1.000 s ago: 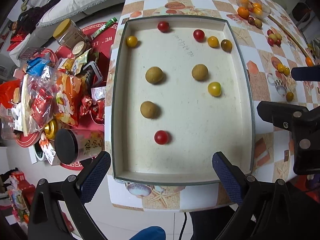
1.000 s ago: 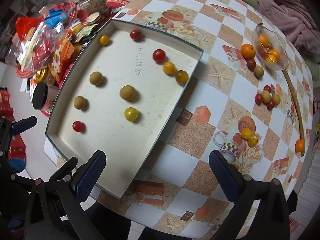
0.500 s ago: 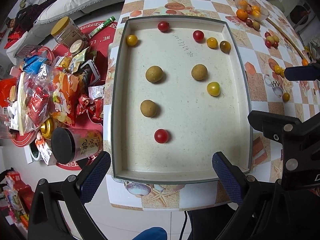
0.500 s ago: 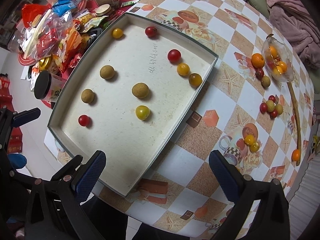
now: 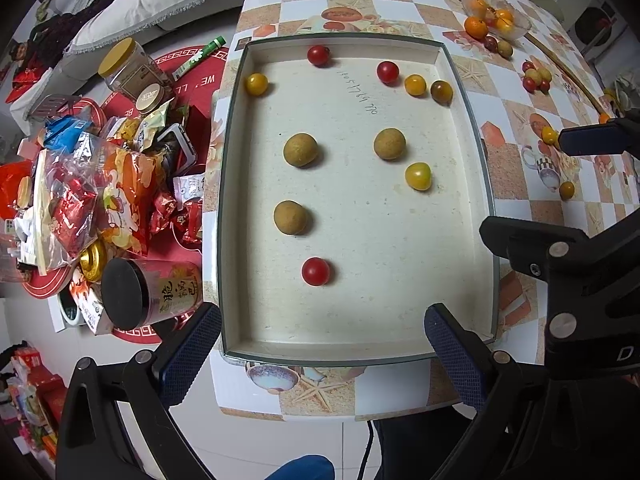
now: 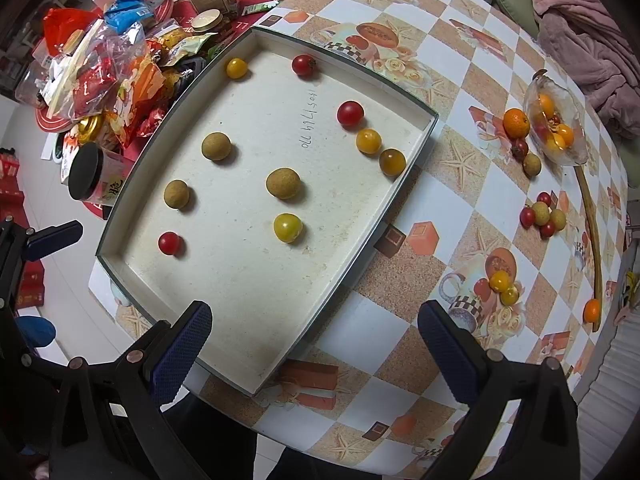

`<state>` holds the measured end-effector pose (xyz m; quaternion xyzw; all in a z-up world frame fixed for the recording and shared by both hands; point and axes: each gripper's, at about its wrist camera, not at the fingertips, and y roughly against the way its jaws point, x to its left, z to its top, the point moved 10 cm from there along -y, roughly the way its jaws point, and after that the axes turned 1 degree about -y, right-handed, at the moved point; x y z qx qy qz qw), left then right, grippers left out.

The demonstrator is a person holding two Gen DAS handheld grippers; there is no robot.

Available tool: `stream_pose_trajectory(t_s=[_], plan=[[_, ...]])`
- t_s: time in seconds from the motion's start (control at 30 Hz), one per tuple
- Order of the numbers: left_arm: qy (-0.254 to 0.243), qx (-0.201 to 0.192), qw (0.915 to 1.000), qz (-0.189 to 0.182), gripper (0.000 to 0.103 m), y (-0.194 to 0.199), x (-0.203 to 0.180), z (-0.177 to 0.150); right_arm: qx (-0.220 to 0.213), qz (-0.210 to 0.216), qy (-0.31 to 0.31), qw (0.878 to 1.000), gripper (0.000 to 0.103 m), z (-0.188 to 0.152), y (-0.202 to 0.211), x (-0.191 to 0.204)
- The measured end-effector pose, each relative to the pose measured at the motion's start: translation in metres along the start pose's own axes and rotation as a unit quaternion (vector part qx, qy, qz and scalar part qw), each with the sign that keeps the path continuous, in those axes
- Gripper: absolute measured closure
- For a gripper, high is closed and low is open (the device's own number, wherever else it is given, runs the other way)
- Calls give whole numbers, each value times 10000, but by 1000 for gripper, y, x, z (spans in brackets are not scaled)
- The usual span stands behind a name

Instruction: Organize fruits

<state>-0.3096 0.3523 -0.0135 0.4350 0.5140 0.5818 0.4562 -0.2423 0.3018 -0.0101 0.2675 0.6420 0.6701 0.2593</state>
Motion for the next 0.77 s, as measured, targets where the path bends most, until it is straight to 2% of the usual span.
stream_pose_trajectory(t_s=[0.63, 0.77], plan=[[11, 10, 10000, -15, 1, 0, 0, -3, -32, 11, -12, 10000, 0, -1, 2, 2], [11, -157, 9998, -112, 1, 6, -2, 0, -33, 11, -17, 10000, 0, -1, 3, 2]])
